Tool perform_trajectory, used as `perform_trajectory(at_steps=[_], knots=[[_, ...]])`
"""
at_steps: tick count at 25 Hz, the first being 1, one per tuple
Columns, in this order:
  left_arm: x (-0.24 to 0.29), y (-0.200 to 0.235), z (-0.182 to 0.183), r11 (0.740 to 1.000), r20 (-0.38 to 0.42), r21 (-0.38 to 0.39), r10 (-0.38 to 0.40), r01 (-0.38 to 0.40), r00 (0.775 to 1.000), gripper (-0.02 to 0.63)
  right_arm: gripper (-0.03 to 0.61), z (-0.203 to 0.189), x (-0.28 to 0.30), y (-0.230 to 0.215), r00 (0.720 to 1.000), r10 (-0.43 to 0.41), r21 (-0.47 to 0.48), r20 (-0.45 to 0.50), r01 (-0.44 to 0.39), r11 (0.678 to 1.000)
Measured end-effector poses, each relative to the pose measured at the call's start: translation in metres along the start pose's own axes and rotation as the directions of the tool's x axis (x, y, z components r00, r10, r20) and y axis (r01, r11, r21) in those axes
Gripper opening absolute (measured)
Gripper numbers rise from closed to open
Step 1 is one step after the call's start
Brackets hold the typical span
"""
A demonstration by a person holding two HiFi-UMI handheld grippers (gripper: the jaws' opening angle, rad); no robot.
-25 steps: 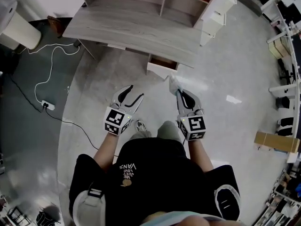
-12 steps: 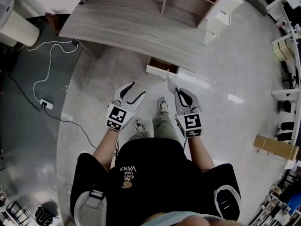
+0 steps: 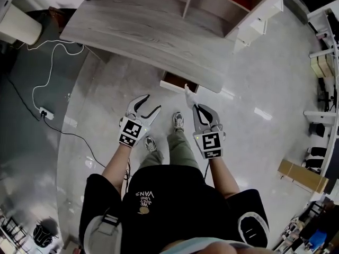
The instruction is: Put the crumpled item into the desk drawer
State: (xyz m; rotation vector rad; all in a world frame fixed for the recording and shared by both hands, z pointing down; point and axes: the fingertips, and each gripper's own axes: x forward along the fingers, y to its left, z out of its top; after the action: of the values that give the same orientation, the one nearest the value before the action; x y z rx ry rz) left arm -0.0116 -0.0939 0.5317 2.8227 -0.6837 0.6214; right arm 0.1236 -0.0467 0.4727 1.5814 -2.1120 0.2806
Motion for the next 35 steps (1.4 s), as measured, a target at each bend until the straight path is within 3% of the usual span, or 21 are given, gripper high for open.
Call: perform_trajectory(at_steps=[11,16,25,35], knots=[[0.045,0.024,-0.031,0.999,-0.058,-0.035,0.032,-0.034,0.998,0.261,0.008,-0.038,0.049,-0.003,0.993,0.075,-0.122,-0.094,-0.086,0.989],[0.063,0.036,-0.05,0.998,-0.083,-0.045,0.038,-0.042,0.996,0.261,0.006,-0.051,0.069,-0.008,0.988,0.08,-0.212,-0.13,-0.107,0.971],[0.096,0.041,-0.074,0.998,-0.113,-0.052,0.017,-0.023,0.993,0.261,0.008,-0.066,0.099,-0.013,0.98,0.111,-0.29,-0.167,-0.156,0.944],[0.126,0.043,-0.092,0.998,-0.165,-0.059,-0.014,0.004,0.986,0.261,0.008,-0.079,0.131,-0.008,0.971,0.112,-0.468,-0.214,-0.202,0.86]])
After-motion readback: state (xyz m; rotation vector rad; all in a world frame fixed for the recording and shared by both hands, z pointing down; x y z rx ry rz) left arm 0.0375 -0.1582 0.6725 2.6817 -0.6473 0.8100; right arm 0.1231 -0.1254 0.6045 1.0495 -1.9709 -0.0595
